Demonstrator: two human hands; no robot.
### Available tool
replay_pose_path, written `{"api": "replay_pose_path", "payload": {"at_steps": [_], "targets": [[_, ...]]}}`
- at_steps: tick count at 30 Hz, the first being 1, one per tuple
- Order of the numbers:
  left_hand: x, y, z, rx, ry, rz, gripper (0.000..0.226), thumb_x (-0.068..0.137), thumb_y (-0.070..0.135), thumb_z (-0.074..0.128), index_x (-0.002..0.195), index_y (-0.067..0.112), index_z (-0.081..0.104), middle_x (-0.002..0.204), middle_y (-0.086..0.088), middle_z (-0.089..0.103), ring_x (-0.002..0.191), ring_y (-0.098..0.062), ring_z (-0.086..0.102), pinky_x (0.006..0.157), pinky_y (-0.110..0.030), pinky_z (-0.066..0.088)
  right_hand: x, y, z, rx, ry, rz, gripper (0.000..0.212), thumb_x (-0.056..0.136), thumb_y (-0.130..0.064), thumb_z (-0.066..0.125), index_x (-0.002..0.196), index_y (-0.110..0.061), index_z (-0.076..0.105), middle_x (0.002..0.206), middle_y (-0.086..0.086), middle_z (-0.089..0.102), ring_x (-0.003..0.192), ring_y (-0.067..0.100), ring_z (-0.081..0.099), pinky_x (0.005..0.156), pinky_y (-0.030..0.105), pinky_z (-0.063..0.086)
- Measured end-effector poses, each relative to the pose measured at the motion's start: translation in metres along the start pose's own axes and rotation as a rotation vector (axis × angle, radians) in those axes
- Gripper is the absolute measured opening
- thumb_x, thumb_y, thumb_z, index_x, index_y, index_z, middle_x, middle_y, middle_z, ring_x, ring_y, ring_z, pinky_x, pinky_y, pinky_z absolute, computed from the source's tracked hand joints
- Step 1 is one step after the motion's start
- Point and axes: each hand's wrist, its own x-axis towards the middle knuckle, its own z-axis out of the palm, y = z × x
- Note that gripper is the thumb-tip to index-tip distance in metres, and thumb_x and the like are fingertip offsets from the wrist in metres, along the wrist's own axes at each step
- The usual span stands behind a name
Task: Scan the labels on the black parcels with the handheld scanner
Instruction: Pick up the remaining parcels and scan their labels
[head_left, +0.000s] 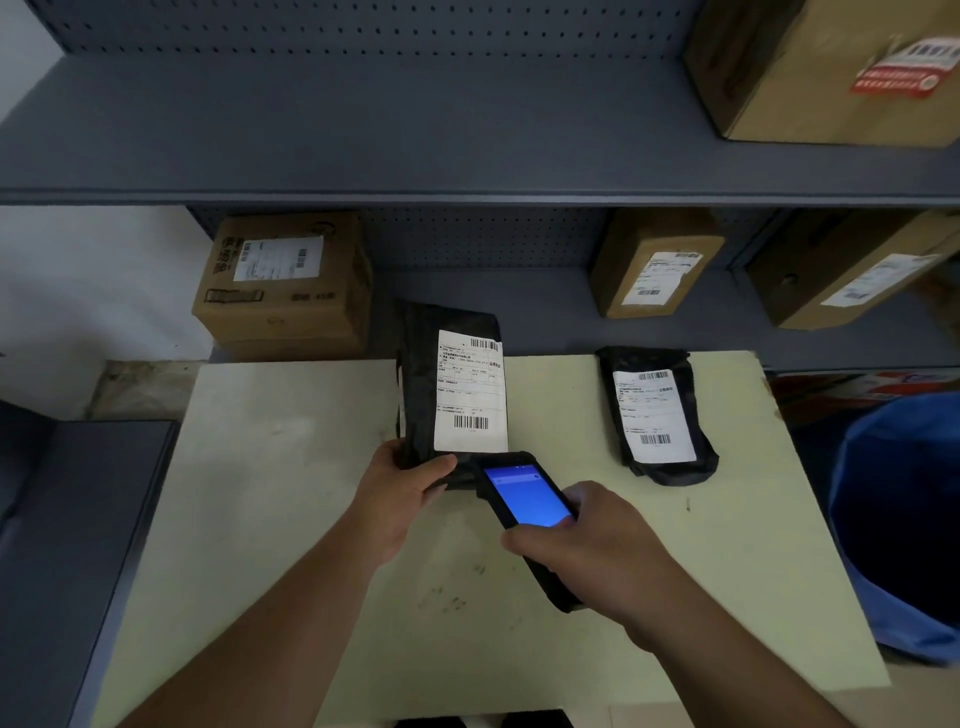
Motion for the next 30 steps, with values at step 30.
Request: {"api": "replay_pose_path", "payload": {"at_steps": [30], "targets": [[0.045,-0.046,0.155,0.072,0.081,-0.224,0.04,0.085,0.013,0.084,0.122,0.005,0.071,0.118,-0.013,0.077,0.108,-0.026,0.075,0.082,-0.031,0.063,0.034,0.071,-0.108,0.183,0.021,0.092,0.037,0.074,-0.034,0.085,0.101,-0.016,0.067,0.071,-0.004,0.062,0.045,0.009,0.052,0.043,0.02,0.046]]}}
